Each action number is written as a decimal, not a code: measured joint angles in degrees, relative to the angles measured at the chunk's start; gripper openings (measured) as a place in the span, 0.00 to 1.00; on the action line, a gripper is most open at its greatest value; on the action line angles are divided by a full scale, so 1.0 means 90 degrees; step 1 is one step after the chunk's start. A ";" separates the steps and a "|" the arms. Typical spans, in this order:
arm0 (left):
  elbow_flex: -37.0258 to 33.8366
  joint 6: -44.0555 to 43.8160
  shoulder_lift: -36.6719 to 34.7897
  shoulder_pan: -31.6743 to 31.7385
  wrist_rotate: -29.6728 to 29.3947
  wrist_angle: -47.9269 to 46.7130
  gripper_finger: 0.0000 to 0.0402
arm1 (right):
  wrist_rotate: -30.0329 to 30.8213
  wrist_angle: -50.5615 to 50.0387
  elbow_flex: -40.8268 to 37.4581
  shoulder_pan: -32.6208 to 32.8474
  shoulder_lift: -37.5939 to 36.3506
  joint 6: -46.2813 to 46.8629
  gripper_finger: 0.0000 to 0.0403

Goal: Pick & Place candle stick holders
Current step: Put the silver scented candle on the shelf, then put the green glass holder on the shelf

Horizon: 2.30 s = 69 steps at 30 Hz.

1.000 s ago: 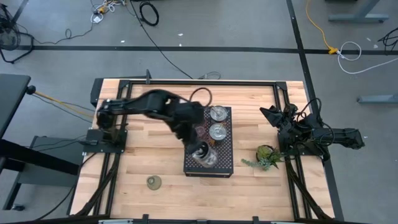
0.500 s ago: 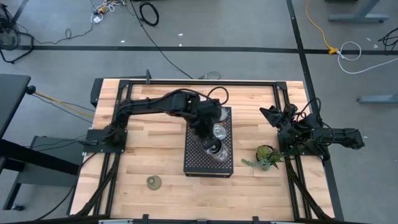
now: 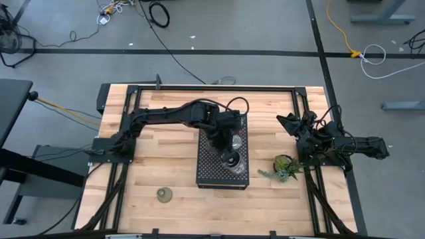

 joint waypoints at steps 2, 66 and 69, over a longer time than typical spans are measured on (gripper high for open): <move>0.0000 -0.0002 0.0036 0.0000 0.0067 0.0077 0.00 | 0.0004 -0.0003 0.0000 -0.0002 0.0001 -0.0008 0.25; -0.2713 -0.3507 -0.3453 -0.1788 -0.2491 -0.1822 0.17 | -0.0328 -0.0129 0.0000 -0.0019 0.0024 0.0212 0.25; -0.4088 -0.5085 -0.3903 -0.2377 -0.1790 -0.1840 0.17 | -0.0350 -0.0133 0.0000 -0.0019 0.0024 0.0212 0.25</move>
